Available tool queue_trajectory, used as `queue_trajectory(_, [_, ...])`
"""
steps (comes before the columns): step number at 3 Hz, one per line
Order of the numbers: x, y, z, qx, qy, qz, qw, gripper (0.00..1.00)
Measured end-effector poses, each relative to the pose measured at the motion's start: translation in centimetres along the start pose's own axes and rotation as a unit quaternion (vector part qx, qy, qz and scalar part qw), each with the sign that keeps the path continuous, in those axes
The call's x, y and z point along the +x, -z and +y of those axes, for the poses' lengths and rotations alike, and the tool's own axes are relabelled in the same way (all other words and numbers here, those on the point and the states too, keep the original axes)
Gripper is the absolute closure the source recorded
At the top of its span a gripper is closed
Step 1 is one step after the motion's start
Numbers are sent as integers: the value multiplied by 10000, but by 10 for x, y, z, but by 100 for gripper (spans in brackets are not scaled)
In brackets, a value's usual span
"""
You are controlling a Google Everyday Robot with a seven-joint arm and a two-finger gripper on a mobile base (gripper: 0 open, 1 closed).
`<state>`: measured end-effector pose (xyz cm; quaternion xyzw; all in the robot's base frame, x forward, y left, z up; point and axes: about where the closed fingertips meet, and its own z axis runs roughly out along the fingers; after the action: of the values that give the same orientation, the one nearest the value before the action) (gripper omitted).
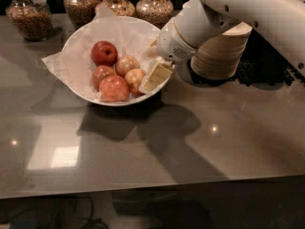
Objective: Pick apple from white bowl
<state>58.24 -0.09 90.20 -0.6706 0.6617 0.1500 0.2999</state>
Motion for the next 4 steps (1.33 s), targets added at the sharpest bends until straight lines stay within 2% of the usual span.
queue_trajectory(2, [2, -12, 1, -90, 1, 82, 9999, 31])
queue_trajectory(4, [17, -37, -2, -262, -183, 205, 9993, 31])
